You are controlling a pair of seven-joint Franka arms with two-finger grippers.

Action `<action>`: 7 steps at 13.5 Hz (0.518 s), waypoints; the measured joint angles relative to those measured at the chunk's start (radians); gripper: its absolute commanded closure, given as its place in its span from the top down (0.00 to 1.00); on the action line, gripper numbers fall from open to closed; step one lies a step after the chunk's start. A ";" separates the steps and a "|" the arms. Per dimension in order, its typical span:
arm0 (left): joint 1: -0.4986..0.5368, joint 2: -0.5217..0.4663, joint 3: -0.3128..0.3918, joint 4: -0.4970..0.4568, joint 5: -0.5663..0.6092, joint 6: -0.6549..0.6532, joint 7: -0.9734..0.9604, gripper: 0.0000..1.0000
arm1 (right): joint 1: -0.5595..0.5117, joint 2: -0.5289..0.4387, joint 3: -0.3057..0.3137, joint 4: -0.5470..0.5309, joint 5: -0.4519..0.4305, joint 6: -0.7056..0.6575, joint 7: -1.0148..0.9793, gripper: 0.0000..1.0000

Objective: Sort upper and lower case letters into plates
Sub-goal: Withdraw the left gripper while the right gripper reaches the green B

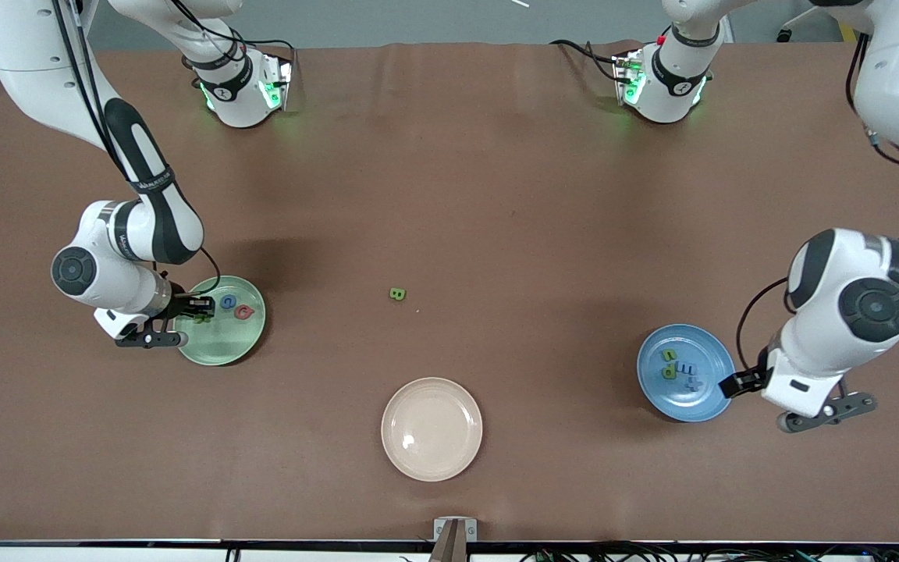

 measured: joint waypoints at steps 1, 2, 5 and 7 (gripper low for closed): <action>0.002 -0.028 -0.003 0.006 -0.002 -0.021 0.025 1.00 | 0.001 0.000 0.000 0.000 0.000 0.000 0.000 1.00; 0.001 -0.056 -0.006 0.010 -0.006 -0.043 0.055 1.00 | 0.001 0.000 0.001 0.001 0.000 0.000 0.001 1.00; 0.001 -0.145 -0.019 0.016 -0.066 -0.117 0.164 1.00 | 0.021 -0.005 0.005 0.030 0.001 -0.060 0.051 1.00; 0.001 -0.204 -0.020 0.017 -0.107 -0.168 0.226 1.00 | 0.082 -0.023 0.009 0.067 0.001 -0.133 0.190 1.00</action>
